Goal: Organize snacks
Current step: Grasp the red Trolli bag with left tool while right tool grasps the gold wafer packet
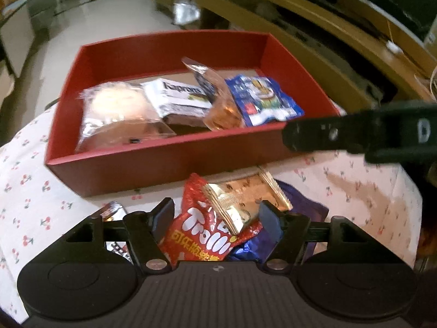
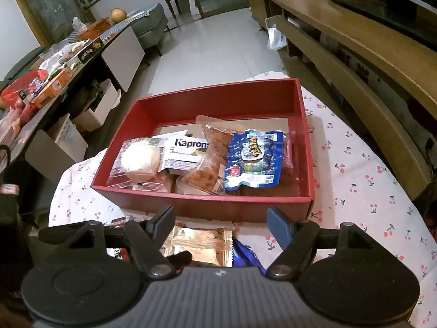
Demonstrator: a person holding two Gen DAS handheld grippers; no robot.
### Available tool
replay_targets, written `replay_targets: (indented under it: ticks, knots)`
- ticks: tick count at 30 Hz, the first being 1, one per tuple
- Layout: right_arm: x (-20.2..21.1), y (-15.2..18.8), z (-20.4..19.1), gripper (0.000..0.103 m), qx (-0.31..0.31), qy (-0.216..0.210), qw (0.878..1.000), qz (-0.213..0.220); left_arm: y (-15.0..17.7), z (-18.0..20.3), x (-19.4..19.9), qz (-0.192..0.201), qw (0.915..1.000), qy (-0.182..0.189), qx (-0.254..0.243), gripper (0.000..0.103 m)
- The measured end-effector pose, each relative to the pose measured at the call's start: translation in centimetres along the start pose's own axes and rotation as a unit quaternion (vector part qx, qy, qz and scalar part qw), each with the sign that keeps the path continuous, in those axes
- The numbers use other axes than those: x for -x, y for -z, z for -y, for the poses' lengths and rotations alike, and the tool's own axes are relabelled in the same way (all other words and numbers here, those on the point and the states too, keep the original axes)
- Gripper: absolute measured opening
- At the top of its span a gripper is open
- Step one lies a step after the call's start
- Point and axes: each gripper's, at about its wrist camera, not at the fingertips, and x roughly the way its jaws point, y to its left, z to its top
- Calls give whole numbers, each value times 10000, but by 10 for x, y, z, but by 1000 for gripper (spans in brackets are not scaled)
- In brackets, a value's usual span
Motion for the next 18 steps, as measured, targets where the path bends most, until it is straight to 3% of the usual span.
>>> replay_targets:
  ticks: [6,14,18]
  knots:
    - [-1,0,9,80,-141,-40,9998,-116,15,10,1,-147,9996,45,-229,76]
    - [-6,7,2,80,82,-61,9995,-283,38,25,-5,-347,9983,-262,-381,78]
    - [-13,8,-2,80,191,-41,9990,-397,36,20,-1,-353,9984,-391,-216,62]
